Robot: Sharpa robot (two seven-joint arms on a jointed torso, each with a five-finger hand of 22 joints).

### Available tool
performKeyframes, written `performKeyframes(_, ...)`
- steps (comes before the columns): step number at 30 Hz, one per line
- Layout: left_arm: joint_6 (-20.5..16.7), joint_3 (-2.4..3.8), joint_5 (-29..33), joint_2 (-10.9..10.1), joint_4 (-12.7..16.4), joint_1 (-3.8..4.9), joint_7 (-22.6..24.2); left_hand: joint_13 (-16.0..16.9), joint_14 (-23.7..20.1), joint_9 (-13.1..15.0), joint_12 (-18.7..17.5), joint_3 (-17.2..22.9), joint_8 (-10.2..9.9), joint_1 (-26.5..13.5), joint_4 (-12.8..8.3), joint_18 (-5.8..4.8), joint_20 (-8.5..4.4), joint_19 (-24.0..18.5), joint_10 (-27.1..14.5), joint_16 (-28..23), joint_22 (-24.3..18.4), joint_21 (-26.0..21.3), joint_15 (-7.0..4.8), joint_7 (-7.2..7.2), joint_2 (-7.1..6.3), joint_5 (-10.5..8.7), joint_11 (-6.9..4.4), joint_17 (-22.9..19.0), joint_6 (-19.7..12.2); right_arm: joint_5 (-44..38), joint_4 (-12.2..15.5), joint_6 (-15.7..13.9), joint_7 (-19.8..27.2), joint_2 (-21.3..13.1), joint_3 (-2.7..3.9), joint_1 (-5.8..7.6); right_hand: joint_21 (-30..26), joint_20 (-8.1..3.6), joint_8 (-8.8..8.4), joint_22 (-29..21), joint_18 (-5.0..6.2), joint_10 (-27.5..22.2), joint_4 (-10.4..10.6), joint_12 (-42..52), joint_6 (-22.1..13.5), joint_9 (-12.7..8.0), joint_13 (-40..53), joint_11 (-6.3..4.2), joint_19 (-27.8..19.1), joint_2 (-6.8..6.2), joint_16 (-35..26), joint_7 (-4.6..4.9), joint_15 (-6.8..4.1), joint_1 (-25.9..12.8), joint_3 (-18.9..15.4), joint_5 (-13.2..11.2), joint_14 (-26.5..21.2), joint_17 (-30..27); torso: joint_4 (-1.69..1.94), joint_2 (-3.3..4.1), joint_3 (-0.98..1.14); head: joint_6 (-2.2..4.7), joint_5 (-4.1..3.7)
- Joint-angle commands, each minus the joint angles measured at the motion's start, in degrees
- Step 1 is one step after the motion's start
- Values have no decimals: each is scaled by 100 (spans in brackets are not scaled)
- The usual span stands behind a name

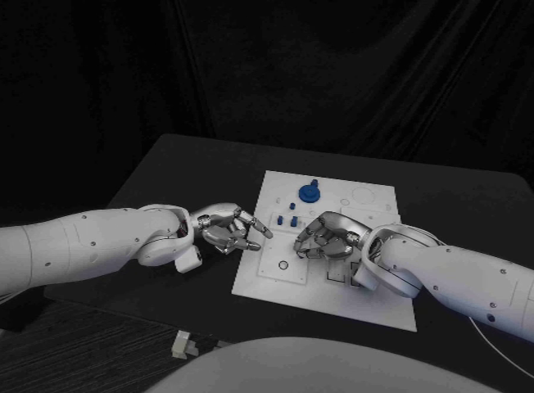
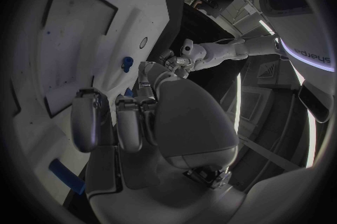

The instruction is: Assemble the parts on the task board

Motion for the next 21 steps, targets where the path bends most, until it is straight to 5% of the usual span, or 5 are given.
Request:
performKeyframes(1,72,4,25,11,5,-2,35,1261,585,-1,-15,36,22,20,4,98,-3,-25,290,15,1038,-25,5,22,12,26,-5,1510,-2,-10,89,-132,-101,-58,-15,-33,0,23,-158,1177,28,600,74,-15,-210,-197,1507,37,4,-86,15,38,50,-7,-3,-157,594,1510,-1,1,0,0,8)
performKeyframes(5,79,4,25,12,8,-2,37,1261,585,-1,-15,36,22,20,4,98,-3,-25,290,15,1038,-25,5,22,12,26,-5,1510,-2,-296,272,-321,-219,-170,-15,34,26,39,-171,1181,25,600,225,-15,-685,-735,1507,58,24,-183,15,104,65,-45,-18,-591,594,1510,-3,-3,2,0,33)
performKeyframes(9,80,4,25,12,6,-2,42,1261,585,-1,-15,36,22,20,4,98,-3,-25,290,15,1038,-25,5,22,12,26,-5,1510,-2,-917,535,-452,-386,-298,-15,162,68,39,-154,1191,17,600,366,-15,-782,-1067,1507,51,59,-243,15,106,60,-114,-134,-1104,594,1510,3,-2,1,0,29)
performKeyframes(16,67,4,25,6,14,-2,57,1261,585,-1,-15,36,22,20,4,98,-3,-25,290,15,1038,-25,5,22,12,26,-5,1510,-2,-3234,1285,-718,-1019,-586,-15,482,376,3,-41,1291,-58,600,638,-15,-482,-1331,1507,5,273,-350,15,53,17,-332,-465,-1464,594,1510,7,0,-1,0,44)
performKeyframes(21,62,4,25,3,15,-2,62,1261,585,-1,-15,36,22,20,4,98,-3,-25,290,15,1038,-25,5,22,12,26,-5,1510,-2,-4705,1672,-569,-1563,-729,-15,651,495,-62,37,1331,-87,600,816,-15,-248,-1382,1507,-82,350,-414,15,-43,-53,-423,-640,-1562,594,1510,4,-1,0,0,18)
